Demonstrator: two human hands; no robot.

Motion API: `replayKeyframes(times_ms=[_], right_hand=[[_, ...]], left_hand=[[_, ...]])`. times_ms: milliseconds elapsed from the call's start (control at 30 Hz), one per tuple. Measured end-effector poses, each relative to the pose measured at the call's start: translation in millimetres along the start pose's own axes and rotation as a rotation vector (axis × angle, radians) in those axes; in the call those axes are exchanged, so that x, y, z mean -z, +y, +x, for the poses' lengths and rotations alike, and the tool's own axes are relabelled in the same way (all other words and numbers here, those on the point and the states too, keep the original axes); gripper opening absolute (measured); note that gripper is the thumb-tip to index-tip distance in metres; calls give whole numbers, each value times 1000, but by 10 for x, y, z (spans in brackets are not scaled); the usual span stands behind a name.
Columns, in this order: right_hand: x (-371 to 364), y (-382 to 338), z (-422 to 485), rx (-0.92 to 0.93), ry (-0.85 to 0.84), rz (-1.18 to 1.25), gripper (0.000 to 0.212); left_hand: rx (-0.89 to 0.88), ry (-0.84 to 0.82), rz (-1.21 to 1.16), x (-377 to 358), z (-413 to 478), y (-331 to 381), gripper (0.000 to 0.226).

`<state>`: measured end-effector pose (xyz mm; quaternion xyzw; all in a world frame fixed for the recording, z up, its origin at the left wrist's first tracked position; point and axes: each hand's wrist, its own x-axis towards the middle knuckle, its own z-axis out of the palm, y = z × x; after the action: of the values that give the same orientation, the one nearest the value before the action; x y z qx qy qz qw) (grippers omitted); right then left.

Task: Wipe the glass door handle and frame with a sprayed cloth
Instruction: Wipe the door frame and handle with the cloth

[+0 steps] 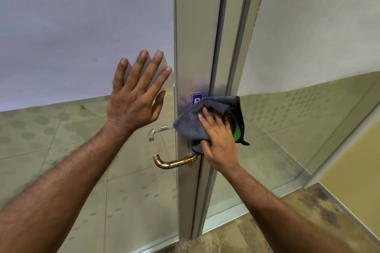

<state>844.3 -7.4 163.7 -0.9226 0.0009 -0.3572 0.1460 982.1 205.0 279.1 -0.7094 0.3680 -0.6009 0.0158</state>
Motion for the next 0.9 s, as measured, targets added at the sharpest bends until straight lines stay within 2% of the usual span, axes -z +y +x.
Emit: replayKeyframes(times_ms=[233, 400, 533, 667, 800, 900], right_hand=[[-82, -116, 8, 175, -89, -48, 71], [-77, 2, -78, 16, -2, -45, 72], [-160, -198, 46, 33, -13, 56, 75], [-118, -26, -70, 52, -40, -9, 70], [-130, -53, -99, -66, 42, 31, 71], [-122, -211, 132, -69, 114, 26, 80]], left_hand=[[-5, 5, 4, 4, -8, -6, 63], [4, 9, 10, 6, 17, 24, 62], [0, 5, 18, 13, -5, -9, 62], [2, -4, 15, 14, -15, 8, 62], [-1, -6, 27, 8, -4, 18, 62], [2, -2, 22, 19, 0, 14, 63]])
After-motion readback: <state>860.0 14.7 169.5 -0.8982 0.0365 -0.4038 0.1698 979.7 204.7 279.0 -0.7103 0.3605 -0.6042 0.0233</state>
